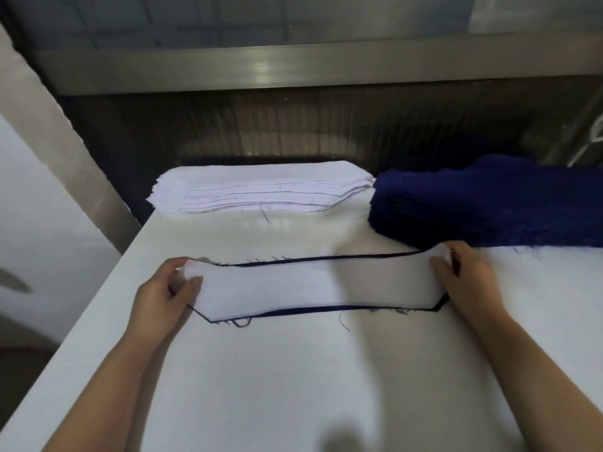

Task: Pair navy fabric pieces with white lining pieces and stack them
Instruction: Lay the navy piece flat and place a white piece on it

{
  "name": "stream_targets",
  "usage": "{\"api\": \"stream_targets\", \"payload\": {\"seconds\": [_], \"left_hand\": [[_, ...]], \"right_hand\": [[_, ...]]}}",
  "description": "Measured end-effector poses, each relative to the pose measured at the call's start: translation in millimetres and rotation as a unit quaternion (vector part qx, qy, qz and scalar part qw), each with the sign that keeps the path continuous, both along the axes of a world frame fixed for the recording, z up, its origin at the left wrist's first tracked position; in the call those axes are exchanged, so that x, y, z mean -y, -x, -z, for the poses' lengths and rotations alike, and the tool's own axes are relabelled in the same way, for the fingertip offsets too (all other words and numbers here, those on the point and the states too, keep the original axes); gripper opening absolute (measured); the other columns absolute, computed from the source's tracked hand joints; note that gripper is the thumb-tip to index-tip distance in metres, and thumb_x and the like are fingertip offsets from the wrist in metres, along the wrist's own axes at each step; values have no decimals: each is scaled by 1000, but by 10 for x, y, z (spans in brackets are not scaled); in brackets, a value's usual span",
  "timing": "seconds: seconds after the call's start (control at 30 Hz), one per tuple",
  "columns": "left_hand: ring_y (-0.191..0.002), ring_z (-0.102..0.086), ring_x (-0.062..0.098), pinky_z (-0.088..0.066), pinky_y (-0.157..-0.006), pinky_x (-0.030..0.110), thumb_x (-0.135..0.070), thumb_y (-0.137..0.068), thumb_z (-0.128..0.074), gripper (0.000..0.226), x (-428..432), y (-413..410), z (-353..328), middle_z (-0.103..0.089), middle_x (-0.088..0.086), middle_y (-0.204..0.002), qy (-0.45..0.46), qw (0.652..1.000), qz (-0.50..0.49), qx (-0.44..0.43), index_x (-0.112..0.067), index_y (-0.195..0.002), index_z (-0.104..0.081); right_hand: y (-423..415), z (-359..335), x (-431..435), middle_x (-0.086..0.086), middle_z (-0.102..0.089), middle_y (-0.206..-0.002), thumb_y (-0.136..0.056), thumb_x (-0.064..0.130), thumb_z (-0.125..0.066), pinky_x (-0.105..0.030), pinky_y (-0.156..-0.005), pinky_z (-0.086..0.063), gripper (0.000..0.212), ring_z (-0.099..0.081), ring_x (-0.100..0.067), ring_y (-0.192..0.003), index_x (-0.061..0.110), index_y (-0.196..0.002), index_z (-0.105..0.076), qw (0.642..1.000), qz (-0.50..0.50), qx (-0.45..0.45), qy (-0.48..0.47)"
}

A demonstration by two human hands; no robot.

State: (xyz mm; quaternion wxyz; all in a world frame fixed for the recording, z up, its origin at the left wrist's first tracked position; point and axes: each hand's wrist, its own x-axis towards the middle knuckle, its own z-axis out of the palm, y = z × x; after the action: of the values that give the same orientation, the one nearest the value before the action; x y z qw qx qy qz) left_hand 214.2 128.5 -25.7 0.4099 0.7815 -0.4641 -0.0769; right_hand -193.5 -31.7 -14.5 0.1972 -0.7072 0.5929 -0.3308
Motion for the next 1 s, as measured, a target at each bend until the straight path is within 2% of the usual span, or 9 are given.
{"api": "stream_targets", "payload": {"seconds": [0.1, 0.17, 0.23, 0.33, 0.47, 0.6, 0.73, 0.9, 1.0], "left_hand": [[-75, -57, 5, -40, -64, 7, -16, -89, -66, 26, 3, 11, -5, -63, -9, -82, -1, 1000, -3, -1, -22, -113, -60], [-76, -56, 3, -41, -67, 16, -17, -90, -65, 26, 7, 22, -8, -62, -15, -83, -4, 1000, -4, 1, -22, -114, -59], [-76, -55, 4, -40, -66, 19, -19, -90, -65, 27, 13, 22, -4, -61, -14, -82, -5, 1000, -6, 1, -21, -116, -58], [-75, -56, 3, -40, -65, 16, -21, -90, -65, 30, 16, 23, -7, -60, -14, -81, -8, 1000, -7, 1, -21, -119, -57], [-71, -56, 9, -42, -64, 21, -21, -90, -65, 31, 16, 41, -21, -60, -9, -77, -15, 1000, -5, 18, -17, -120, -57], [-77, -57, 26, -40, -69, 33, -17, -90, -64, 33, 14, 59, -31, -63, 1, -88, -22, 1000, 1, 20, -14, -122, -56], [-81, -55, 23, -36, -66, 30, -9, -89, -64, 32, 11, 91, -67, -62, -1, -92, -25, 998, 18, 45, -10, -121, -57], [-79, -55, 18, -36, -63, 7, -3, -87, -64, 31, 7, 111, -108, -61, -9, -92, -15, 998, 24, 59, -10, -117, -59], [-81, -54, 17, -37, -65, 6, -1, -86, -64, 31, 5, 111, -107, -60, -12, -97, -9, 997, 28, 69, -9, -116, -59]], "right_hand": [[6, -5, 1, 2, -50, -84, -88, 13, -60, -24, -57, -34, 38, -44, -8, -68, 12, -125, -51, 1000, 4, 3, -22], [9, -11, -3, 1, -52, -93, -82, 8, -63, -27, -66, -36, 45, -47, -15, -78, 14, -125, -51, 999, 0, 7, -33], [13, -8, -1, 1, -52, -96, -80, 4, -63, -28, -67, -36, 48, -47, -15, -79, 15, -125, -51, 999, -4, 3, -33], [16, 5, 2, 2, -51, -98, -82, 2, -60, -28, -69, -37, 45, -47, -15, -81, 15, -124, -52, 999, 0, 5, -31], [12, 13, -3, 2, -52, -93, -84, 2, -60, -26, -68, -35, 42, -47, -14, -79, 14, -124, -52, 1000, -1, 7, -22], [15, 9, -2, 0, -52, -95, -83, 2, -60, -26, -71, -35, 43, -47, -16, -81, 13, -124, -52, 1000, 0, 6, -20], [30, 18, 3, -4, -54, -101, -84, 3, -60, -28, -76, -36, 44, -47, -17, -87, 13, -126, -50, 1000, 3, 6, -24], [21, 14, 10, -12, -60, -116, -85, 0, -59, -29, -81, -39, 43, -52, -19, -95, 9, -127, -50, 1000, 5, 22, -10], [15, 11, 14, -14, -59, -119, -87, 1, -57, -30, -83, -40, 41, -55, -26, -104, 9, -127, -50, 1000, 7, 21, -3]]}}
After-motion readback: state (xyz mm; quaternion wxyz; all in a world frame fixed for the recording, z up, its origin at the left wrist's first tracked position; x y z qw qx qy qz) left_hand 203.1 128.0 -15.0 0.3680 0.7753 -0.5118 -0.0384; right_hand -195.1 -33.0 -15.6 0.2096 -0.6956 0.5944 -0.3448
